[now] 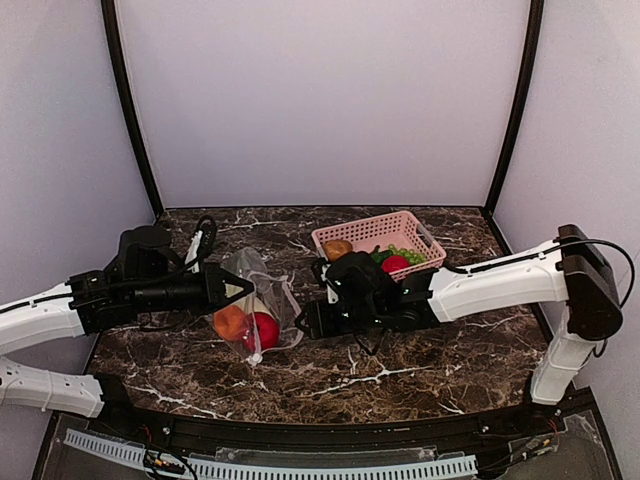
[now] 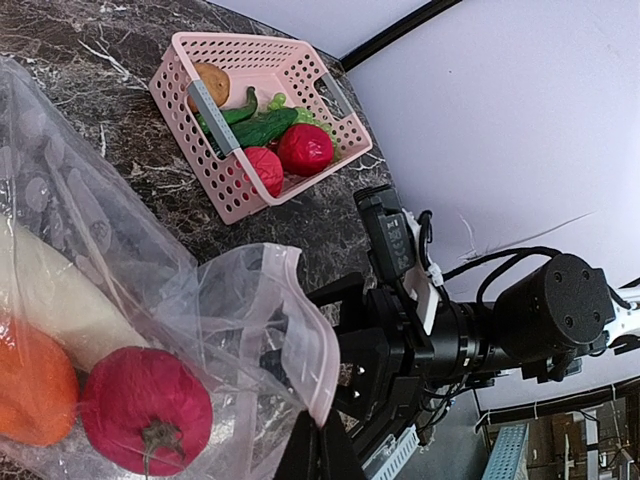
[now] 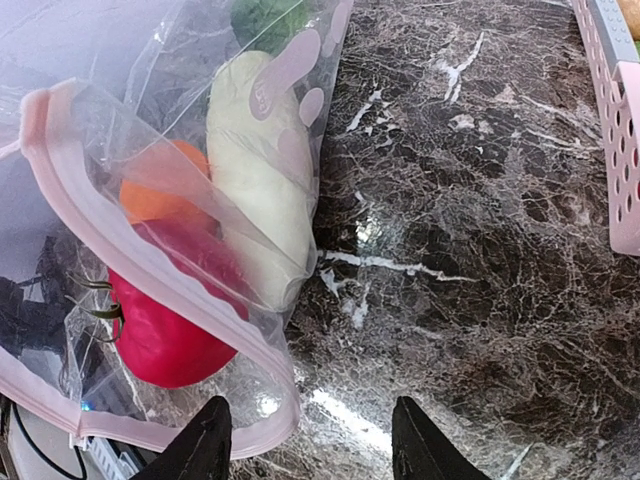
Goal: Place the food in the zip-top bag and seal the zipper
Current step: Adjust the zipper food storage bag at the center of the board.
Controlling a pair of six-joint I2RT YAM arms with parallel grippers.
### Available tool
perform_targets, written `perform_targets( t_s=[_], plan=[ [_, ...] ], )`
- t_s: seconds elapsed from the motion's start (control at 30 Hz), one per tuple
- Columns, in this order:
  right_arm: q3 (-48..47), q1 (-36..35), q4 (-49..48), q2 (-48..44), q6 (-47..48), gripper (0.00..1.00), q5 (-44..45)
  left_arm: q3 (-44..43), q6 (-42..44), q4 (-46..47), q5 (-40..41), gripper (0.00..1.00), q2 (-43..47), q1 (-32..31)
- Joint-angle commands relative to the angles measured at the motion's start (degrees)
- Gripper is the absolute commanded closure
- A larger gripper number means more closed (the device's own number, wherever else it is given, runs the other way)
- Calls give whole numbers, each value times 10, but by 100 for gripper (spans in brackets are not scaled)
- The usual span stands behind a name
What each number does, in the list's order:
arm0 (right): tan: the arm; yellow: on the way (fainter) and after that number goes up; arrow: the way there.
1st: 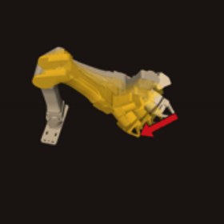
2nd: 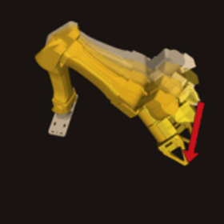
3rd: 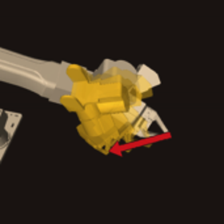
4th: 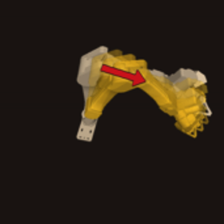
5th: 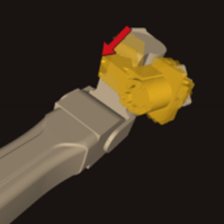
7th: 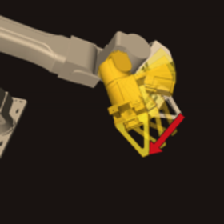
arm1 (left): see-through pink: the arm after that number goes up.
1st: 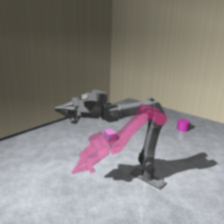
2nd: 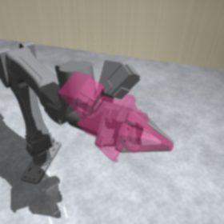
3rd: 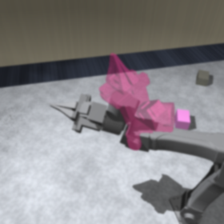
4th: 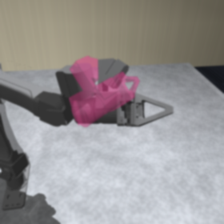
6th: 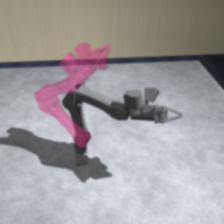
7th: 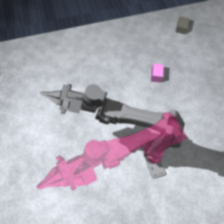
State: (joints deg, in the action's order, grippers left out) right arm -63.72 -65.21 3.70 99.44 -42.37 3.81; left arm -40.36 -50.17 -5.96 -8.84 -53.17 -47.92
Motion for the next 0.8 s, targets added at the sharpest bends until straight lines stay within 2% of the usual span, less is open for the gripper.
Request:
perform_targets(
  t_s=[0.0,0.2,0.33,0.43,0.53,0.63,0.77],
  plan=[
    [-1,5,-27,16,-6,49,-22,-10,5,-9,8,99,10,-3],
    [-11,5,-32,36,-9,57,-36,-10,6,-5,8,99,9,-3],
    [-17,6,-34,41,-11,68,-54,-11,8,-8,9,99,9,-3],
    [-22,6,-42,34,-9,81,-64,-10,9,-9,12,99,10,-3],
    [-38,6,-44,23,1,99,-67,-14,12,-12,16,99,13,-2],
    [-59,6,-25,-1,13,100,-60,-34,28,-28,20,99,13,4],
    [-92,6,1,-51,37,100,-51,-107,75,-92,10,99,7,28]
  ],
)
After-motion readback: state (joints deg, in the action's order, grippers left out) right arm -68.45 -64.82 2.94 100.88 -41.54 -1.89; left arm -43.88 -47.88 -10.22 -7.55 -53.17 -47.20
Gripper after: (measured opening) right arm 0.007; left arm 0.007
